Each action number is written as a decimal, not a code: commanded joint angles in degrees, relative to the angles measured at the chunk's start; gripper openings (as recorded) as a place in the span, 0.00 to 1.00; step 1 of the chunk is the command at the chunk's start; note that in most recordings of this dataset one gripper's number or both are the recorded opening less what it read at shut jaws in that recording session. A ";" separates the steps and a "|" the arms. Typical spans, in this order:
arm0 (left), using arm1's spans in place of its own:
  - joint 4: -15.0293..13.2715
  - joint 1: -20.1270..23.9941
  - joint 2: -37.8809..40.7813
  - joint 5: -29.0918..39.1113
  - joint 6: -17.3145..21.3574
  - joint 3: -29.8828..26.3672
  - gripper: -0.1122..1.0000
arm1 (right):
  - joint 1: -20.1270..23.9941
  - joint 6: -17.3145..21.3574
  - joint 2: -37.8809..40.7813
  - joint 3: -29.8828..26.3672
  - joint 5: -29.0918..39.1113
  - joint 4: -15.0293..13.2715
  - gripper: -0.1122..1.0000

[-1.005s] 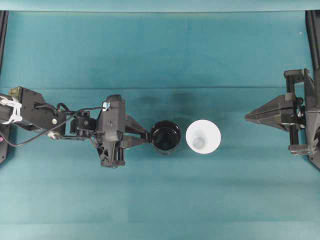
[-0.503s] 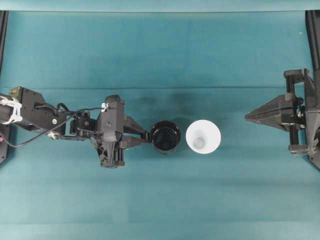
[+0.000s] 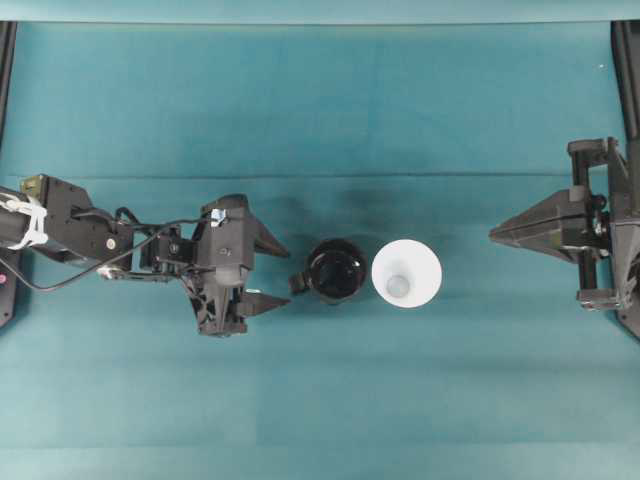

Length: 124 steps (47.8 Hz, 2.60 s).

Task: Put the paper cup into the moved cup holder.
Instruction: 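Open the left gripper and retract it leftward from the holder, then move the right gripper over the white paper cup and lower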

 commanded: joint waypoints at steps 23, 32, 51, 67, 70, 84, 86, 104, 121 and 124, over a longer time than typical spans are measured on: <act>0.09 -0.18 -1.14 0.62 -0.79 -0.26 0.81 | -0.09 0.79 0.70 -1.58 0.44 0.09 0.11; 0.09 -0.62 -3.60 3.16 -0.53 -0.09 0.81 | -0.09 3.87 2.29 -1.76 1.67 0.09 0.11; 0.00 -1.14 -17.31 5.36 -0.79 5.98 0.81 | -0.09 6.33 4.39 -2.46 2.02 0.00 0.11; 0.09 -1.14 -28.74 14.41 -0.35 8.70 0.81 | -0.09 6.33 4.39 -2.46 2.29 0.00 0.11; 0.09 -1.14 -29.79 15.47 -0.35 8.79 0.81 | -0.09 6.42 4.57 -2.46 2.55 0.00 0.11; 0.00 -1.14 -30.06 15.64 -0.35 8.79 0.80 | -0.35 6.77 9.67 -4.83 6.50 0.09 0.11; 0.09 -1.14 -30.06 15.64 -0.35 8.79 0.80 | -0.35 7.03 10.63 -5.45 6.42 0.18 0.12; 0.09 -1.14 -30.15 15.64 -0.70 8.88 0.80 | -2.81 12.04 22.50 -15.82 17.75 0.26 0.66; 0.09 -1.14 -30.15 16.00 -0.70 8.96 0.80 | -3.78 12.39 36.74 -28.39 29.71 0.00 0.92; 0.09 -1.14 -30.06 16.08 -0.70 8.96 0.80 | -4.13 12.39 38.67 -29.44 29.53 -0.09 0.92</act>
